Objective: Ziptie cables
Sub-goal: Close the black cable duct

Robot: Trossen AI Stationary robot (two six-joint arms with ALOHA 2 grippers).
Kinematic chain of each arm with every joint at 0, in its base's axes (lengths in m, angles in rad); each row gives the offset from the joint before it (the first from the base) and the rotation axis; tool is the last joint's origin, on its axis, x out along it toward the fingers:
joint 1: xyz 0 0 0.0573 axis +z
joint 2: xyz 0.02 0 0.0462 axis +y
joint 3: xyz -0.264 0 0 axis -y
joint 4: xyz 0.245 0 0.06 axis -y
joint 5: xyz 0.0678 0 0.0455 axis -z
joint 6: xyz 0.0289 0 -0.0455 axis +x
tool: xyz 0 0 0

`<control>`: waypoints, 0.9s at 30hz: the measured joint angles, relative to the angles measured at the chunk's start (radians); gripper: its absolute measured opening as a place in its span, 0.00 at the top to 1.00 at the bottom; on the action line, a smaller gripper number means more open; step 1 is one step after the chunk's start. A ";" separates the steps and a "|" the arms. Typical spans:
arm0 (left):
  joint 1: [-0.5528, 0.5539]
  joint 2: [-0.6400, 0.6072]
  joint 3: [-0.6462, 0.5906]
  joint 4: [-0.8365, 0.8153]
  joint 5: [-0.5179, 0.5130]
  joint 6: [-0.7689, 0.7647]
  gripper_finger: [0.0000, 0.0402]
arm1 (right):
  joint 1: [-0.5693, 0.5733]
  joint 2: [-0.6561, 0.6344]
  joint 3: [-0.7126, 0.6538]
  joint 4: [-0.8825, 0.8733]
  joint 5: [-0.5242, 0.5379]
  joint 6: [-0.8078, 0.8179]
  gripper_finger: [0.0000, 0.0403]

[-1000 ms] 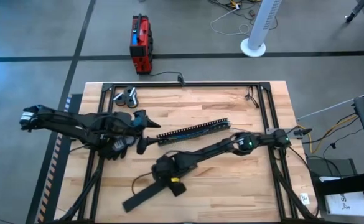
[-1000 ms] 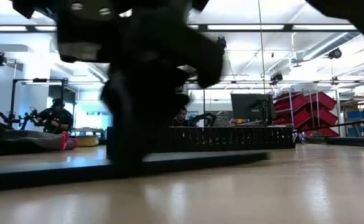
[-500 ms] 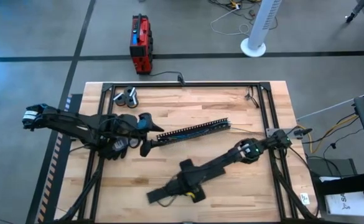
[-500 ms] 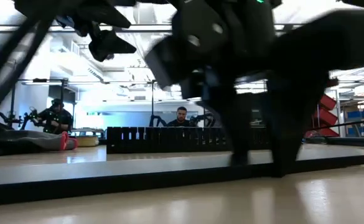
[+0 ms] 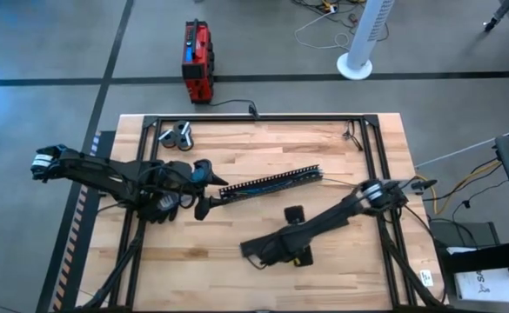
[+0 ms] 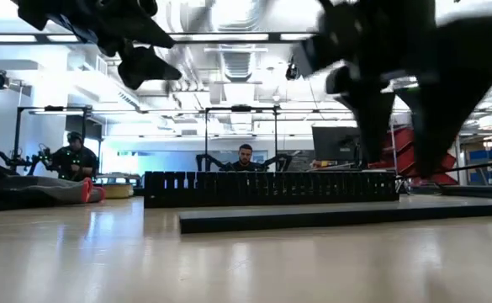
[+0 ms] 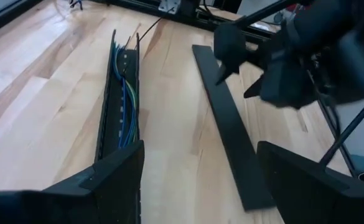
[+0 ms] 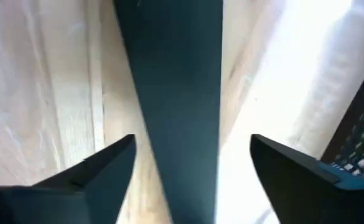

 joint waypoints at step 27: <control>0.000 0.004 -0.004 0.081 -0.011 0.079 0.26 | -0.023 -0.209 -0.172 0.938 0.092 -0.441 0.02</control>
